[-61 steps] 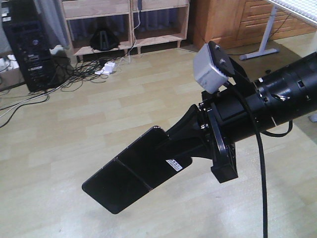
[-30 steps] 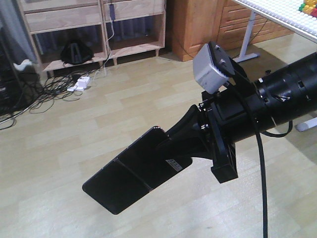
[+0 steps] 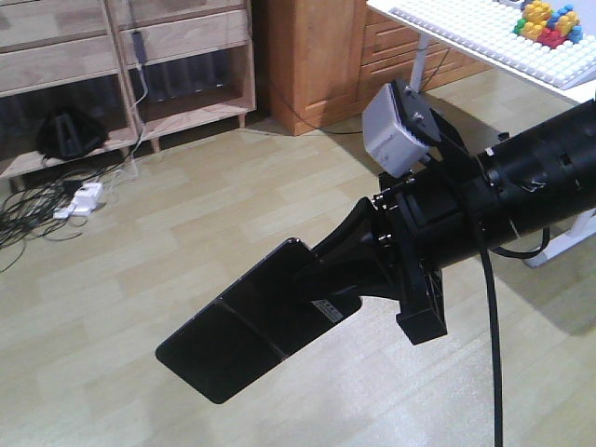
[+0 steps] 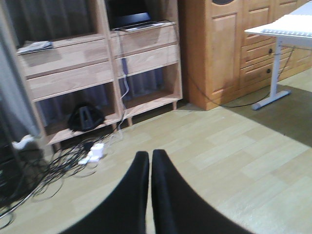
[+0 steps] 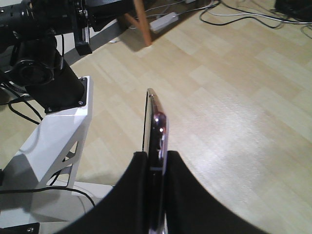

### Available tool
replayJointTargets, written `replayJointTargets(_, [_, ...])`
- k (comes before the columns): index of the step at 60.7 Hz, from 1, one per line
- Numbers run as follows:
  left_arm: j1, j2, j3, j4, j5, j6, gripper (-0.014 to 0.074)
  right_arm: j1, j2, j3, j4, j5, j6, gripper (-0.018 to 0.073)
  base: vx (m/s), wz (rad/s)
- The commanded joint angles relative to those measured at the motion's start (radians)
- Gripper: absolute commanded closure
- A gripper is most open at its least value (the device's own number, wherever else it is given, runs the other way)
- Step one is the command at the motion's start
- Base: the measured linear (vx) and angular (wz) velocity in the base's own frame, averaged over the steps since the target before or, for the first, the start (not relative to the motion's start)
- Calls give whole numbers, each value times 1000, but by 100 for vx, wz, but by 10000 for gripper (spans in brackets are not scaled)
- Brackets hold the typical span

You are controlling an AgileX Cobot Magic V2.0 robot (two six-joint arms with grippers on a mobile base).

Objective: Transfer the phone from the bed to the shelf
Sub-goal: 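Drive toward the wooden shelf unit with the laptop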

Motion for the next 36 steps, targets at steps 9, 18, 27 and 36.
replayJointTargets(9, [-6,-14,-22,-9,-73,-6,595,-1,-35,-28,78,63,0,561,42,-22])
replayJointTargets(18, [-6,-14,-22,-9,-73,-6,595,-1,-35,-28,78,63,0,561,42,-17])
replayJointTargets(27, [-6,-14,-22,-9,-73,-6,595,-1,-35,-28,78,63,0,561,43,-10])
replayJointTargets(36, [-6,-14,-22,-9,-73,-6,595,-1,-35,-28,78,63,0,561,44,-5])
